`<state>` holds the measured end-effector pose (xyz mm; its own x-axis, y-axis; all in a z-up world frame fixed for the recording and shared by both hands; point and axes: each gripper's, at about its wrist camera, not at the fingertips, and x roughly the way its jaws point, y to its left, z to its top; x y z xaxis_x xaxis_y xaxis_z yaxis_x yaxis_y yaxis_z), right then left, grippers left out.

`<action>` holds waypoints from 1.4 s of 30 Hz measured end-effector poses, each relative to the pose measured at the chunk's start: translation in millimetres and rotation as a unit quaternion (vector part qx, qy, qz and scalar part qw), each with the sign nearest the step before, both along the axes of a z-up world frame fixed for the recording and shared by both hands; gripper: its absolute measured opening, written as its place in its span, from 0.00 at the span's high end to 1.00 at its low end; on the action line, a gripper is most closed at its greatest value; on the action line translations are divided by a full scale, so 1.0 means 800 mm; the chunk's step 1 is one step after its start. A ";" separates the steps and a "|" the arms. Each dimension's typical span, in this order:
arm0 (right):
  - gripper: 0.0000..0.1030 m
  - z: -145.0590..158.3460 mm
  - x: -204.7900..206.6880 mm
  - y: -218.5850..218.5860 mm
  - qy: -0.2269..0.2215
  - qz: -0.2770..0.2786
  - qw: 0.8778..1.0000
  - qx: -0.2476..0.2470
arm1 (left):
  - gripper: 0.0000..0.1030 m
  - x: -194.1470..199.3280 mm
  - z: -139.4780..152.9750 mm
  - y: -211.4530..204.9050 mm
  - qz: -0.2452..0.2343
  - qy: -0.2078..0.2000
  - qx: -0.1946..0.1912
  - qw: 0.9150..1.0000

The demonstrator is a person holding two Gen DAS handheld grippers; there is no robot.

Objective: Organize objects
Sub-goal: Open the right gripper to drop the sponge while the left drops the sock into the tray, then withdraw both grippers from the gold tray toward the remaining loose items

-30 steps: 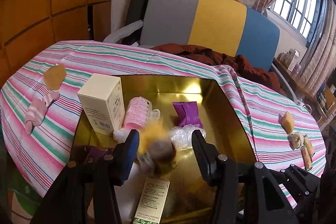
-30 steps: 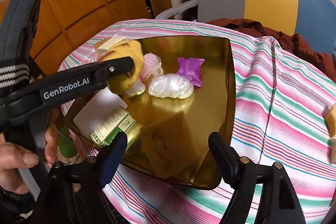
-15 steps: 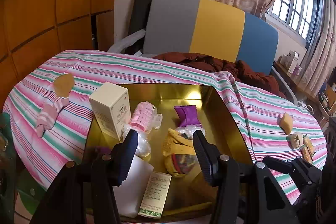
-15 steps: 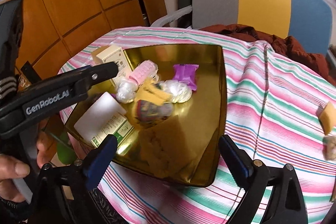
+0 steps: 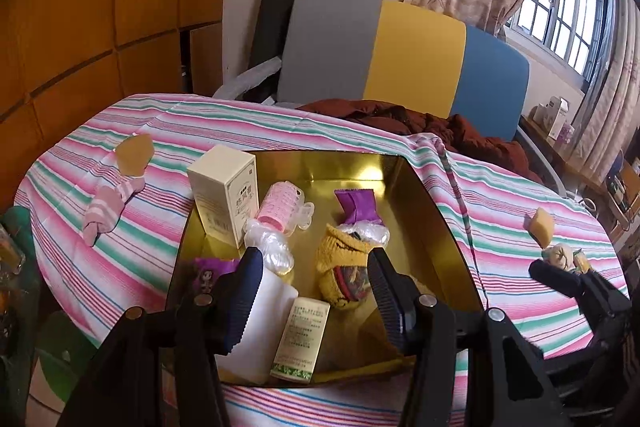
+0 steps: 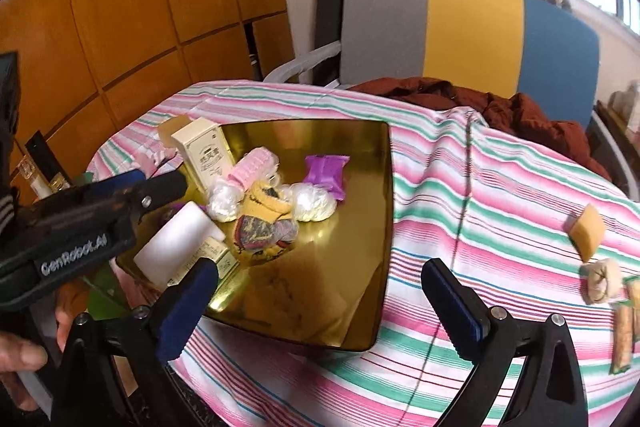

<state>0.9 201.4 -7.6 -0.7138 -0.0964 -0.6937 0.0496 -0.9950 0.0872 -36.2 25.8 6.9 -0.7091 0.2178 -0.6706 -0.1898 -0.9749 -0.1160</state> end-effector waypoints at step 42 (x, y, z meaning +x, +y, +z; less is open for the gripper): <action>0.00 -0.014 0.038 0.153 -0.037 -0.171 0.984 0.027 | 0.46 0.031 0.001 0.093 -0.127 -0.002 -0.021 0.992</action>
<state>31.2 324.0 -18.6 -0.6450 0.1781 -0.7432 -0.2931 -0.9557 0.0254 -11.1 100.3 7.3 -0.6318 0.3618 -0.6855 -0.4302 -0.8993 -0.0781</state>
